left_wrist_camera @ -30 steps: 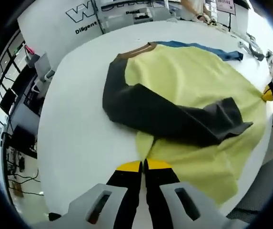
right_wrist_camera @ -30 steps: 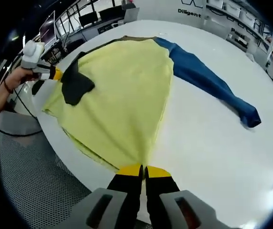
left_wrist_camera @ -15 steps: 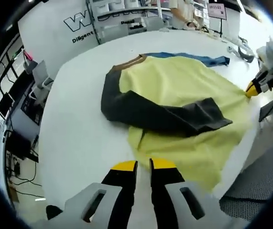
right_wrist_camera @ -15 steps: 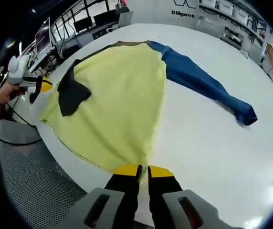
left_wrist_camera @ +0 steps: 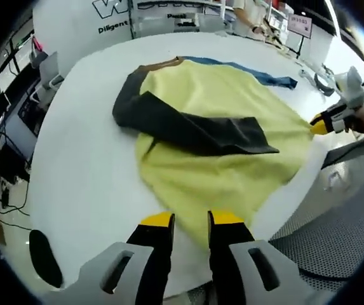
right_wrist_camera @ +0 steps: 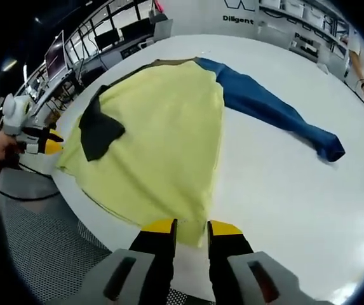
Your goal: Fold the garment on the visible template until the final outline fits inside the template.
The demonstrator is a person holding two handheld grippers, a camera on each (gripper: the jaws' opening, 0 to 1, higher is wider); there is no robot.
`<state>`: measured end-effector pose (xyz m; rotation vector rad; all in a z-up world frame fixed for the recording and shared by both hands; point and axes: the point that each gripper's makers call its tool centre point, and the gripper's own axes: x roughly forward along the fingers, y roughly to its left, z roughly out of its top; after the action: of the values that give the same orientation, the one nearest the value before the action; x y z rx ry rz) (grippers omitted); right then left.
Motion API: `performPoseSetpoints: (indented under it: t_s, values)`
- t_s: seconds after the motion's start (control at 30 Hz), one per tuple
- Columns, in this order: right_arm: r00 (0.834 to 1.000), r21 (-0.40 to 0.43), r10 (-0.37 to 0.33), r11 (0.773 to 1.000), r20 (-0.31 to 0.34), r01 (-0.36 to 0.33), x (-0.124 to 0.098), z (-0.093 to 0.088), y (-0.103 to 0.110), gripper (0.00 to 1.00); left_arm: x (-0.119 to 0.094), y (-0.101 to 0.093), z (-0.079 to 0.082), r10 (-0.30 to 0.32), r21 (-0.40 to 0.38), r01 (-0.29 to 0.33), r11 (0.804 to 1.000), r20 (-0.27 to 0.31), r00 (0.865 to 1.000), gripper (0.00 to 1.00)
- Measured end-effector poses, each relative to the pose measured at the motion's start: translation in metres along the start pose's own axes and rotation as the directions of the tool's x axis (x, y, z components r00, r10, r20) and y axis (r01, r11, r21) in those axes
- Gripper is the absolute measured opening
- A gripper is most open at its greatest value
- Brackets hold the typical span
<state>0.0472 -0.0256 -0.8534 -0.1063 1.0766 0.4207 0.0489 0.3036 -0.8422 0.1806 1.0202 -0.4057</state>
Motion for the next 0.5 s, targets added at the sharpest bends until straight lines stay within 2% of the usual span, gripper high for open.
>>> performPoseSetpoints:
  t_s: [0.07,0.23,0.33,0.5]
  values:
    - [1.000,0.001,0.003,1.000,0.000,-0.003,0.000,-0.001,0.002,0.11,0.002,0.000,-0.007,0.005,-0.008,-0.005,1.000,-0.035,0.999,0.27]
    - [1.000,-0.003,0.007,1.000,-0.010,-0.007,0.000,-0.005,0.003,0.11,0.000,-0.001,-0.008,0.005,-0.032,-0.006,0.999,-0.037,0.999,0.28]
    - [1.000,-0.010,0.006,1.000,-0.012,-0.006,0.001,-0.007,0.003,0.11,0.003,-0.008,-0.017,-0.015,-0.073,0.009,0.997,-0.085,0.996,0.28]
    - [1.000,-0.003,0.004,1.000,-0.009,-0.004,0.001,-0.007,0.002,0.10,0.005,-0.011,-0.018,-0.007,-0.071,0.001,0.997,-0.083,0.997,0.25]
